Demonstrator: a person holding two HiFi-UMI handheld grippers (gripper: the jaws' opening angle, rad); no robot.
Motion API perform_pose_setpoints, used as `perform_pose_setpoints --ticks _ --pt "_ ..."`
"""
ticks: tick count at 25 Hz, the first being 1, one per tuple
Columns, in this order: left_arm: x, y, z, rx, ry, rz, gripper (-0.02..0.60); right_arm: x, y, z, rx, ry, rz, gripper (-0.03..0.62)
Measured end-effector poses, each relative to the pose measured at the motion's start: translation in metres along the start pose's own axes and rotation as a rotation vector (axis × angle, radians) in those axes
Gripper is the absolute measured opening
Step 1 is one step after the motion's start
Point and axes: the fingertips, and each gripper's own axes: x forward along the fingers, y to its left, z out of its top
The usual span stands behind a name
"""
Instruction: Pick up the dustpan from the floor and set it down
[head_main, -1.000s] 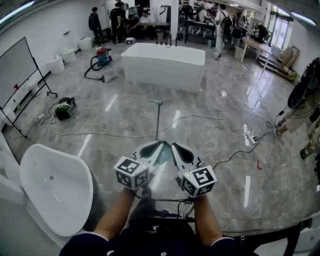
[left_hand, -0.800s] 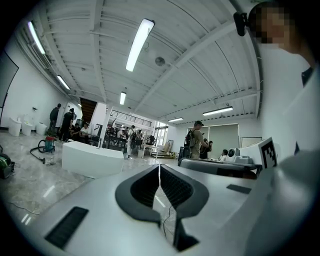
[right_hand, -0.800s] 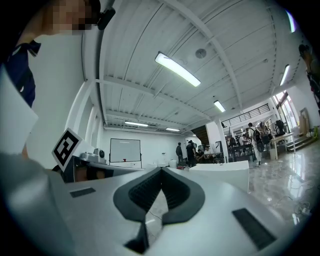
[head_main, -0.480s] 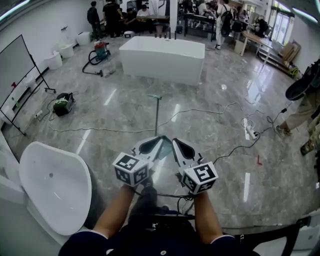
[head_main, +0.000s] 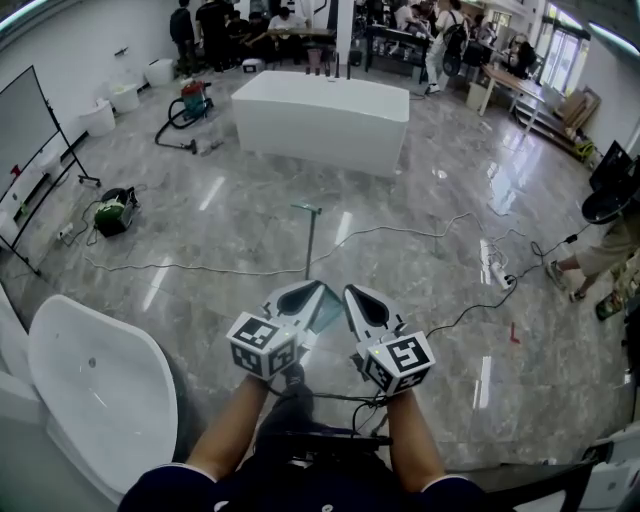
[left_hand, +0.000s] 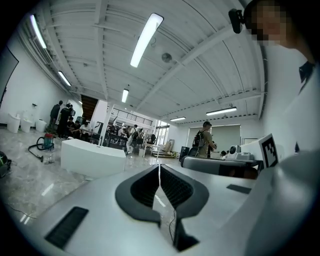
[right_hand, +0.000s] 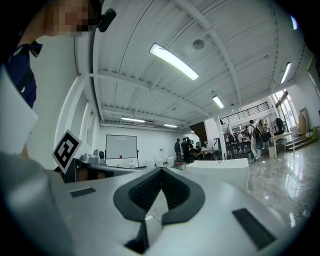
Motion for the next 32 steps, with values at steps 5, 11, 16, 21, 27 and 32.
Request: perform_pose_setpoints --ticks 5,11,16,21,27,32 --pt "0.037 0.051 -0.001 0.017 0.005 -0.009 0.014 0.053 -0.031 -0.003 -0.011 0.018 -0.006 0.006" --pt "0.071 0.113 0.011 0.029 -0.004 -0.051 0.014 0.125 -0.055 -0.005 -0.015 0.035 -0.008 0.006" --pt "0.095 0.156 0.032 0.015 -0.021 -0.081 0.014 0.175 -0.077 0.002 -0.012 0.036 -0.037 0.006" --pt "0.115 0.189 0.036 0.008 -0.012 -0.111 0.014 0.211 -0.092 0.004 -0.018 0.027 -0.063 0.006" --pt "0.138 0.208 0.021 0.023 0.025 -0.148 0.014 0.233 -0.109 0.000 -0.006 0.031 -0.080 0.006" --pt "0.154 0.225 0.016 0.003 0.043 -0.141 0.014 0.251 -0.126 -0.008 0.012 0.040 -0.074 0.006"
